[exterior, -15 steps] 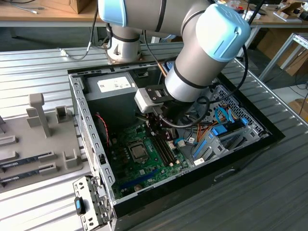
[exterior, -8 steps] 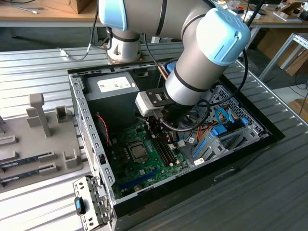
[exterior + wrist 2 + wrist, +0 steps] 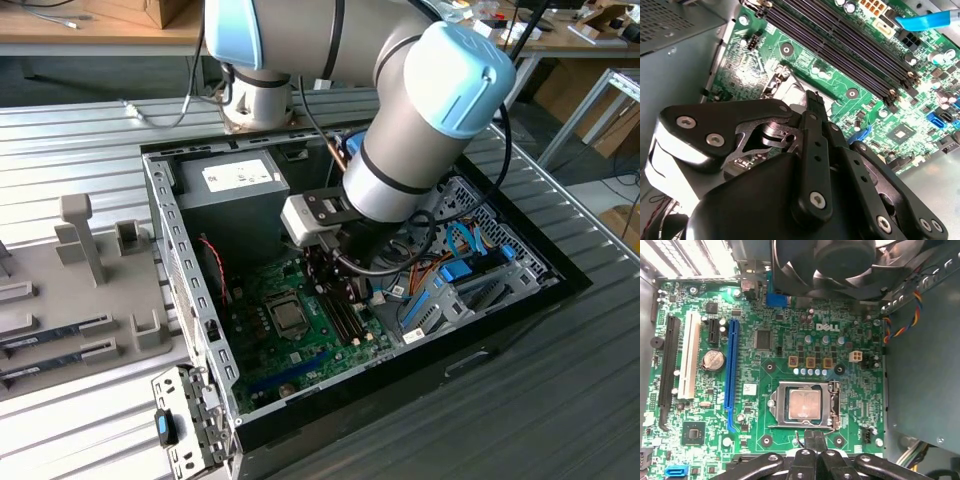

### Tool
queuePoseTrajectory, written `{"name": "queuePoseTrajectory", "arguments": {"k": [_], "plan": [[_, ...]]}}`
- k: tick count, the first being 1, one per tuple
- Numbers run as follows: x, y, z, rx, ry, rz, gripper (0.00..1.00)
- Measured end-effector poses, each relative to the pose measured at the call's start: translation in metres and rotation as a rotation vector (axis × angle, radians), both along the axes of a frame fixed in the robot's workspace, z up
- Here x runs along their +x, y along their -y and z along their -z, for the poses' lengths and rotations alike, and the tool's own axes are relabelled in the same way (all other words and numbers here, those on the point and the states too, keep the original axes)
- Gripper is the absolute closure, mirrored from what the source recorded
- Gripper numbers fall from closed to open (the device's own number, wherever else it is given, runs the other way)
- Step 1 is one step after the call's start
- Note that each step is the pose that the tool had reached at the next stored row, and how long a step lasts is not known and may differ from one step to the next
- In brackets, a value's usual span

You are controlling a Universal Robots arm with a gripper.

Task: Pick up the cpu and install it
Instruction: 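Install the first cpu locking lever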

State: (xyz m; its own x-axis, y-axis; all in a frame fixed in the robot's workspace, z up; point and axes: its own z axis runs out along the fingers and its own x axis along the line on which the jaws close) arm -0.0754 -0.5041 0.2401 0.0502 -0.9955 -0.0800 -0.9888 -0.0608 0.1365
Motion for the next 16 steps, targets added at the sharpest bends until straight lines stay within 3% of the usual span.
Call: {"name": "queuePoseTrajectory", "arguments": {"k": [4,8,16], "plan": [[-0.0001,0.0017,0.0038,-0.015,0.0001,0.0,0.89],[-0.0001,0.0035,0.0088,-0.0208,0.0001,0.0,0.89],[0.0,0.0039,0.0245,-0.0362,0.0,0.0,0.89]]}}
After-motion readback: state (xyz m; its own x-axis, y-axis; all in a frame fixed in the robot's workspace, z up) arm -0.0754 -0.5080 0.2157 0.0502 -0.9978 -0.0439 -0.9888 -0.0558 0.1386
